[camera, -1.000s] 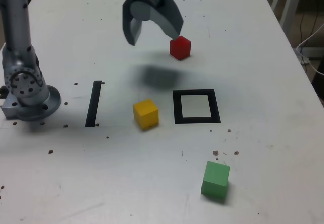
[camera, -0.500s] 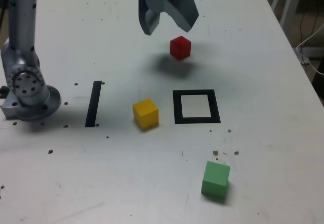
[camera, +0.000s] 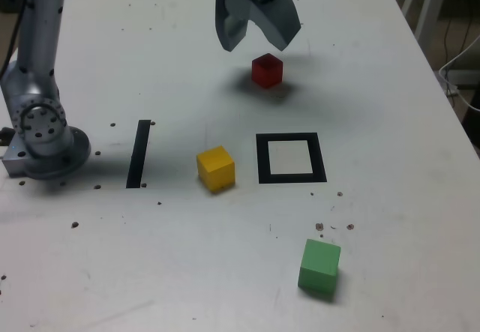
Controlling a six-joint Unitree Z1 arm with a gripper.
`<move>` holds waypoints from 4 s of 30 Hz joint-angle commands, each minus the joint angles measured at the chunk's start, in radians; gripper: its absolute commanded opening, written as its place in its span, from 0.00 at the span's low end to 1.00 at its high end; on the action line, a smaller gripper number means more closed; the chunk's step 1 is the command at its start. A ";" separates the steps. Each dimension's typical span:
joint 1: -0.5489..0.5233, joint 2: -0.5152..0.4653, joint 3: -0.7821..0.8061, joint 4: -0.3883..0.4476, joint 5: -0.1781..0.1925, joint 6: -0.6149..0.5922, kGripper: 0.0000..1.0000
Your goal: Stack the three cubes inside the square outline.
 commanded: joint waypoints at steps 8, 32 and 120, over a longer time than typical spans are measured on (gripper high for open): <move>0.005 0.059 -0.007 -0.008 0.000 0.021 0.97; -0.059 0.139 -0.012 -0.018 -0.015 -0.035 0.66; -0.591 0.047 -0.004 0.063 -0.228 -0.905 0.28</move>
